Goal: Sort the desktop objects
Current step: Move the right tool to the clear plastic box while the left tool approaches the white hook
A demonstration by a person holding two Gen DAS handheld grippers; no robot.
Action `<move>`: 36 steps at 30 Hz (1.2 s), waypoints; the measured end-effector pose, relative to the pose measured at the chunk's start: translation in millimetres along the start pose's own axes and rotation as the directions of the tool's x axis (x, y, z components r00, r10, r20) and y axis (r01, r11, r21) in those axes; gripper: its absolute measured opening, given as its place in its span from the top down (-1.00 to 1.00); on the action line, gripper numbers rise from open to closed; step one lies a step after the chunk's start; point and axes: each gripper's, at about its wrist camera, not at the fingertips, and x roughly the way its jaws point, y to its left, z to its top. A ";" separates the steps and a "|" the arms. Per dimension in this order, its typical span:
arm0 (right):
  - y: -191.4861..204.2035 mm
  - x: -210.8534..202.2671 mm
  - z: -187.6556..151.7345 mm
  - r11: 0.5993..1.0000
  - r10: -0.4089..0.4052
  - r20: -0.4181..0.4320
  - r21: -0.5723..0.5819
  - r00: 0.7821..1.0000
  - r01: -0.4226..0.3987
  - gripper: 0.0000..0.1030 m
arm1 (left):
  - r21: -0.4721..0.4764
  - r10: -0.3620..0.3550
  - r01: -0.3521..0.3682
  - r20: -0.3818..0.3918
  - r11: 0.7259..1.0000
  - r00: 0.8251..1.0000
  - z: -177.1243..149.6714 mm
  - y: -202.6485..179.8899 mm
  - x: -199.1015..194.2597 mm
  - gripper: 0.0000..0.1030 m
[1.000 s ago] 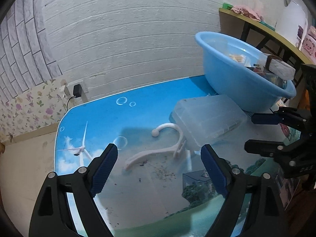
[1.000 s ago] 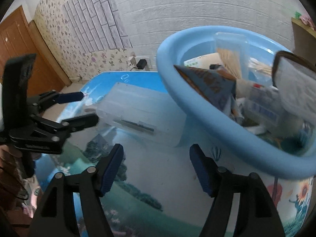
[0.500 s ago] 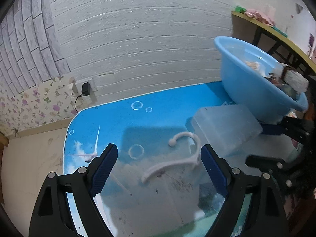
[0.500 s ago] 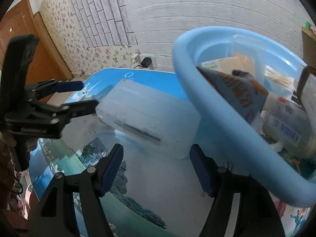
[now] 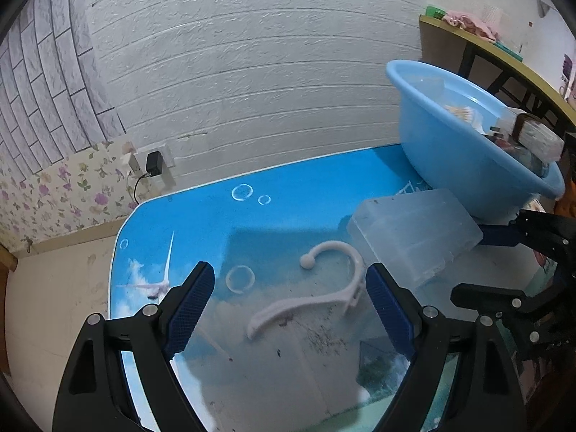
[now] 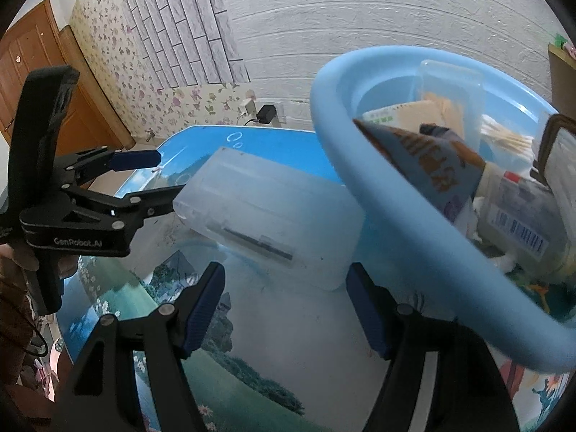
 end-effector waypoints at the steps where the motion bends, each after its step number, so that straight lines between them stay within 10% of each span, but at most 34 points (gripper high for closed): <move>1: 0.5 -1.1 -1.0 1.000 -0.002 0.000 -0.001 1.000 0.002 -0.38 | -0.006 -0.004 0.004 0.000 1.000 1.000 -1.7 -1.4 -2.3 -0.67; 36: 18.7 -52.0 -73.8 0.991 0.053 -0.066 -0.120 0.996 -0.060 -0.39 | -0.017 -0.016 0.016 -0.015 1.000 1.000 -57.3 -45.3 -28.4 -0.67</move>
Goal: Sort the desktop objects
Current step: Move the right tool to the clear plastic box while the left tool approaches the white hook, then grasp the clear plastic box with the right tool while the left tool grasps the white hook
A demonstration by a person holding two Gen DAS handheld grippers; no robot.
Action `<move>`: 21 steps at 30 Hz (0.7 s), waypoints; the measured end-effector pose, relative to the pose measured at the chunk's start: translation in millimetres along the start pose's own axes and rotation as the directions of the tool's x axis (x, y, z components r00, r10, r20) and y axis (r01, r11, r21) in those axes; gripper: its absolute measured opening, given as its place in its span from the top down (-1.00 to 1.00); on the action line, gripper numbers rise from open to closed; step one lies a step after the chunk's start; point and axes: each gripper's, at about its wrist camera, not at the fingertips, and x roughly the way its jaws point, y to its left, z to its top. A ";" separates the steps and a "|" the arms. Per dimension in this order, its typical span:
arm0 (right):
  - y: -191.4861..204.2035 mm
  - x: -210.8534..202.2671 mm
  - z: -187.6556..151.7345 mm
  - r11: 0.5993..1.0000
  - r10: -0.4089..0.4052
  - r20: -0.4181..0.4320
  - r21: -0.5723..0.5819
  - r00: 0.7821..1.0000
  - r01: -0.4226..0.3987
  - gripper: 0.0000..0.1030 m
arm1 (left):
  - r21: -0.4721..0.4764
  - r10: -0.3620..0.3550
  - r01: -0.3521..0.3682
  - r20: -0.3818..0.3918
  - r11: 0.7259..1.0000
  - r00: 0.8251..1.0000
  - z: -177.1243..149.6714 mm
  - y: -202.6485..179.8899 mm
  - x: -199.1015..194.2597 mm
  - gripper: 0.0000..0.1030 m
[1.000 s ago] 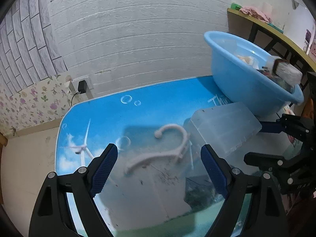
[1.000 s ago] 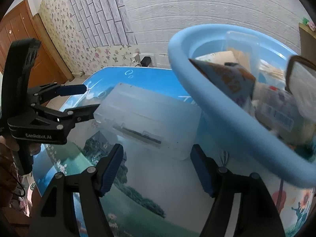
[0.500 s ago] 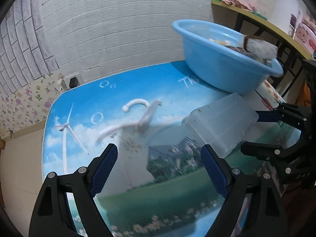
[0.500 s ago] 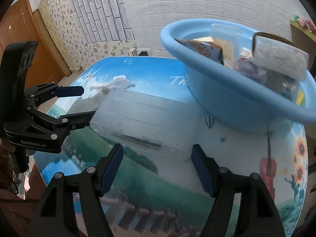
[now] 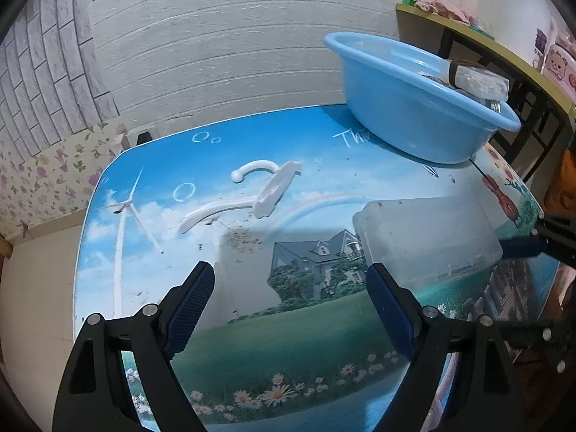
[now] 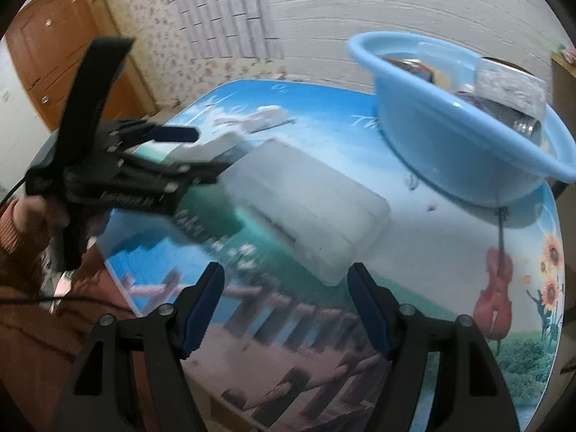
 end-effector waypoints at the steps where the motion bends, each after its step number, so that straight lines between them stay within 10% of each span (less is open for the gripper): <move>1: 1.1 -0.7 -1.0 1.000 0.003 0.000 -0.005 1.000 -0.003 -0.39 | -0.007 0.008 -0.008 0.002 1.000 1.000 -1.1 2.6 -1.7 -0.67; 21: -15.8 21.4 27.0 0.984 -0.070 0.026 -0.163 0.997 0.074 -0.63 | -0.092 0.046 -0.048 -0.028 0.995 0.999 -19.3 42.6 -15.2 -0.67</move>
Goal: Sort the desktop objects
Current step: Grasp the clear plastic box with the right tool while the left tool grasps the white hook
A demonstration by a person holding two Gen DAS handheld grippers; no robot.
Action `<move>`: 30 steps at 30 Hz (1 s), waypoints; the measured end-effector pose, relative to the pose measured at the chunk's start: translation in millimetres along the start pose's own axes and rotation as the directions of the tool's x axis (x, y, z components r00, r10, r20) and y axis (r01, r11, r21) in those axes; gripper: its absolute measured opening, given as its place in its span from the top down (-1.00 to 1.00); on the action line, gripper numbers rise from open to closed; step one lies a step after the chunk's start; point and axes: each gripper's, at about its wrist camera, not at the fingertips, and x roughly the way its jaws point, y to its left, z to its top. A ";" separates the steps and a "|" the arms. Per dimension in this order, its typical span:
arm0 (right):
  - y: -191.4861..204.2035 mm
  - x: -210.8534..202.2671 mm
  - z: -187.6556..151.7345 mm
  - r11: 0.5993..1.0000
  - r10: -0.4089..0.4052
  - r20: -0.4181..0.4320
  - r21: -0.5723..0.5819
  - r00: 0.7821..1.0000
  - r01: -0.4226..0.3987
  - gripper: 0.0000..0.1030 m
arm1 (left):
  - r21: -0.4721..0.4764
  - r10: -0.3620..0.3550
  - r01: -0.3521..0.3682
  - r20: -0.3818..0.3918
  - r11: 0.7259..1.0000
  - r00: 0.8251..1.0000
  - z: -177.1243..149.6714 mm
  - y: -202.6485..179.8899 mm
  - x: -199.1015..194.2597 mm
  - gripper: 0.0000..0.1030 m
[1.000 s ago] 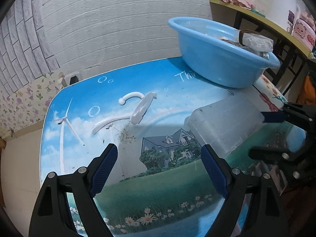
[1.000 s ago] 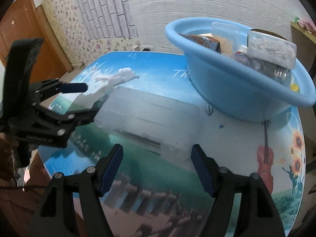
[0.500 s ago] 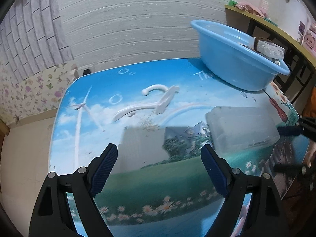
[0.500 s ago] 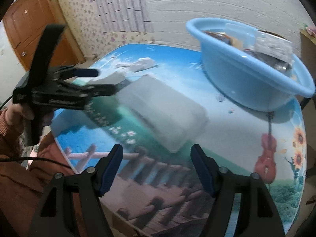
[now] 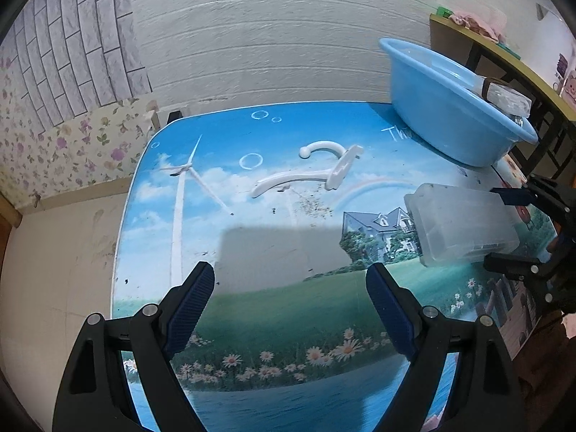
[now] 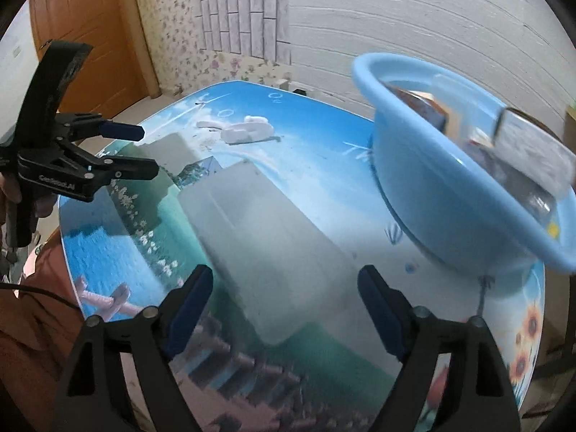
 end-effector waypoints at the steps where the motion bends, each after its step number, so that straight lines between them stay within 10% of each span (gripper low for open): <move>1: -0.7 3.0 2.0 1.000 0.014 -0.003 -0.003 1.000 -0.014 -0.63 | -0.003 0.002 -0.002 -0.002 1.000 1.000 -0.5 1.0 0.1 -0.67; 13: -9.8 6.3 -0.4 0.995 0.076 -0.001 0.068 0.997 -0.076 -0.40 | 0.000 -0.009 0.009 -0.008 1.000 1.000 0.8 0.0 3.5 -0.67; 30: -33.8 -38.1 -51.0 0.967 -0.101 -0.052 0.228 0.994 0.110 -0.23 | 0.146 -0.055 0.051 0.021 0.988 0.998 53.1 -29.2 40.7 -0.67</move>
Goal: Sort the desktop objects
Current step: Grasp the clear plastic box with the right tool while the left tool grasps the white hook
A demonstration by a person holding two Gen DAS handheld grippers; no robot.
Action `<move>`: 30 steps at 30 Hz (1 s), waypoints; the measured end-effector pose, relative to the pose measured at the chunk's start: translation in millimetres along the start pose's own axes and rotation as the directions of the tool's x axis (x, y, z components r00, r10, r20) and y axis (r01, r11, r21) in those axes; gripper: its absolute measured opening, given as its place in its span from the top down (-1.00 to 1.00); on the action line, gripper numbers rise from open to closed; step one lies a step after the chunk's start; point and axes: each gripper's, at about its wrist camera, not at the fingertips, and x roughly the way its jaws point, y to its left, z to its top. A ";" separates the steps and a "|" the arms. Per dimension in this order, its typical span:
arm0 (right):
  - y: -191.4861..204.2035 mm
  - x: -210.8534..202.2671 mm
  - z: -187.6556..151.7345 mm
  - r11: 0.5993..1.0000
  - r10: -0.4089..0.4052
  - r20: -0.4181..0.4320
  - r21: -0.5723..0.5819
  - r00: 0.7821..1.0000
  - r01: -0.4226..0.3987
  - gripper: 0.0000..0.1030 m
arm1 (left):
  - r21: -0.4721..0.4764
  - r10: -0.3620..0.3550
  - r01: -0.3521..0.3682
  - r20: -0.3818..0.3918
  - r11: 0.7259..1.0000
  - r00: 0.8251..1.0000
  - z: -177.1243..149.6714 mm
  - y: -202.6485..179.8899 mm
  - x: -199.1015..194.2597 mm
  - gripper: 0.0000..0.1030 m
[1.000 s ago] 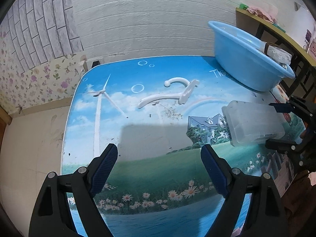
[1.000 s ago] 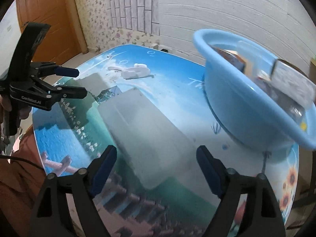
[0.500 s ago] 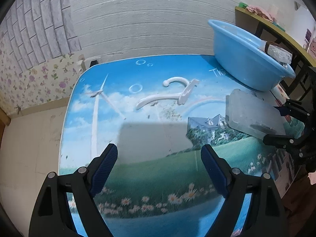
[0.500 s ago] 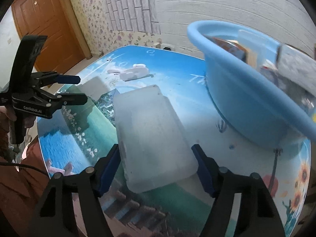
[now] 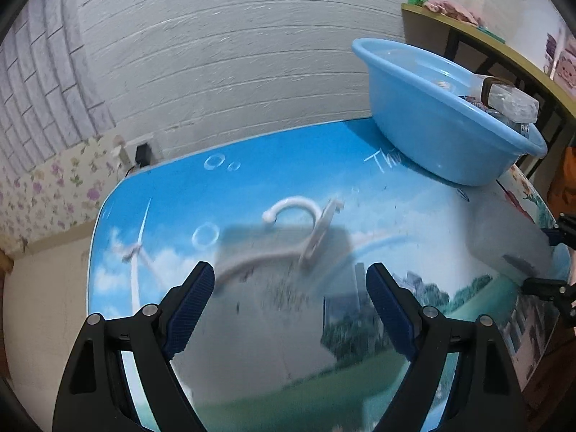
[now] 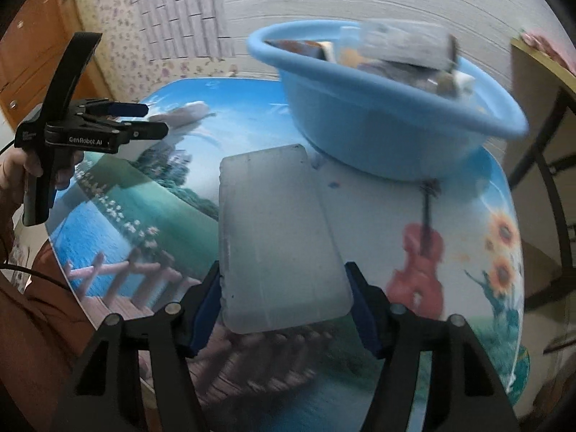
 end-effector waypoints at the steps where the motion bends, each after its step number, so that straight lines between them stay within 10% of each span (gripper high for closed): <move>1: -2.7 -1.6 -1.1 1.000 -0.006 -0.001 0.013 1.000 0.006 -0.23 | 0.016 -0.003 0.003 0.002 1.000 1.000 3.2 -1.9 3.5 -0.67; 10: -15.7 -7.8 -3.9 0.997 -0.033 -0.008 0.075 0.999 0.034 -0.23 | 0.140 -0.005 0.007 -0.014 0.990 1.000 14.0 -11.8 21.9 -0.61; 19: -17.9 -11.2 -6.3 0.996 -0.029 -0.007 0.086 1.000 0.029 -0.24 | 0.178 0.007 -0.004 -0.015 0.984 1.000 18.8 -15.3 20.3 0.56; 30: -19.1 -14.4 -7.5 0.997 -0.004 -0.010 0.073 1.000 0.005 -0.24 | 0.027 -0.011 0.011 -0.016 1.000 1.000 -1.6 -13.0 -3.2 0.79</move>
